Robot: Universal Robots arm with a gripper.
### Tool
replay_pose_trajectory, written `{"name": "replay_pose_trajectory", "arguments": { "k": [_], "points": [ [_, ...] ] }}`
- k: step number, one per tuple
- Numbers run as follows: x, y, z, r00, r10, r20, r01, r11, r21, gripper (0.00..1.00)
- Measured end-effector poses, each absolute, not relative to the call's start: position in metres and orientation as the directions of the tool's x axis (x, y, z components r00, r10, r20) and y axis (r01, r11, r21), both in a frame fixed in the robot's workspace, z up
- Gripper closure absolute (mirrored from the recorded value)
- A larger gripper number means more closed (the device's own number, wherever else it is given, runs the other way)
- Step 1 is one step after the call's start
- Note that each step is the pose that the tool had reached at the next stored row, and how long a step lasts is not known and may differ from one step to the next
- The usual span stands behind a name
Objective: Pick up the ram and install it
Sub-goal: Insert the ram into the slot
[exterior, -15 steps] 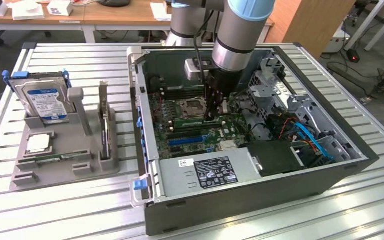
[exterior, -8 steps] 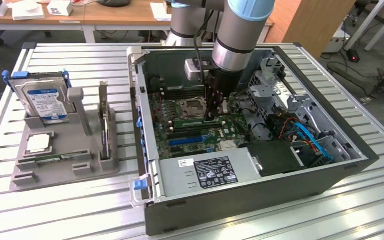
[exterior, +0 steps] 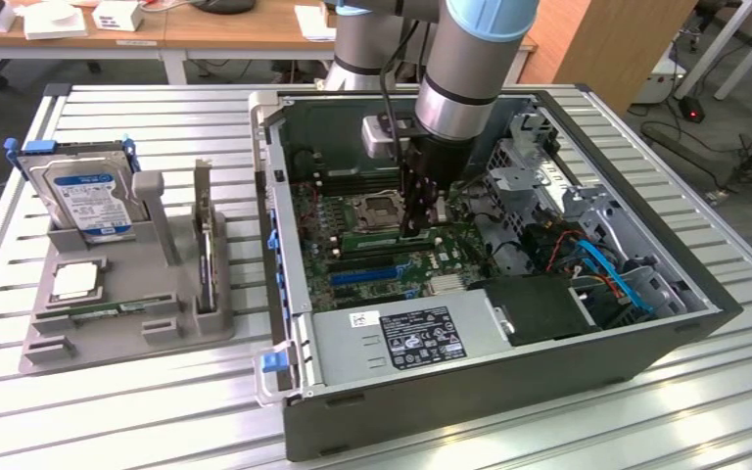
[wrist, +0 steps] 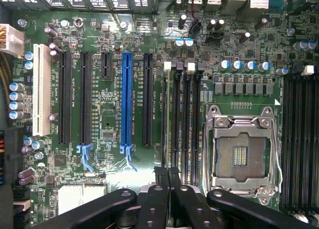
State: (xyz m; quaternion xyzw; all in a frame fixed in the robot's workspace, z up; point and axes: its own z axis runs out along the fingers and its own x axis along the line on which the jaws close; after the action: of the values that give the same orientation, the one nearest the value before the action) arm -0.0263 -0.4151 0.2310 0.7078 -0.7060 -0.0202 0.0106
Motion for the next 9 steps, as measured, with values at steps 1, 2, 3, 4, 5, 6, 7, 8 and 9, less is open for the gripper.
{"name": "replay_pose_trajectory", "arguments": {
  "k": [1, 2, 3, 4, 5, 6, 7, 8, 9],
  "points": [
    [-0.0263, -0.4151, 0.2310, 0.002, -1.000, -0.014, -0.999, -0.003, 0.044, 0.90],
    [-0.0263, -0.4151, 0.2310, 0.002, -1.000, -0.014, -0.999, -0.003, 0.044, 0.90],
    [-0.0263, -0.4151, 0.2309, 0.002, -1.000, -0.014, -0.999, -0.003, 0.044, 0.90],
    [-0.0263, -0.4150, 0.2306, 0.002, -1.000, -0.014, -0.999, -0.003, 0.043, 0.90],
    [-0.0263, -0.4151, 0.2302, 0.002, -1.000, -0.014, -0.999, -0.003, 0.043, 0.90],
    [-0.0263, -0.4151, 0.2299, 0.002, -1.000, -0.014, -0.999, -0.003, 0.043, 0.90],
    [-0.0263, -0.4151, 0.2296, 0.002, -1.000, -0.014, -0.999, -0.003, 0.043, 0.90],
    [-0.0263, -0.4151, 0.2292, 0.002, -1.000, -0.014, -0.999, -0.003, 0.044, 0.90],
    [-0.0263, -0.4151, 0.2289, 0.002, -1.000, -0.014, -0.999, -0.003, 0.044, 0.90]
  ]
}}
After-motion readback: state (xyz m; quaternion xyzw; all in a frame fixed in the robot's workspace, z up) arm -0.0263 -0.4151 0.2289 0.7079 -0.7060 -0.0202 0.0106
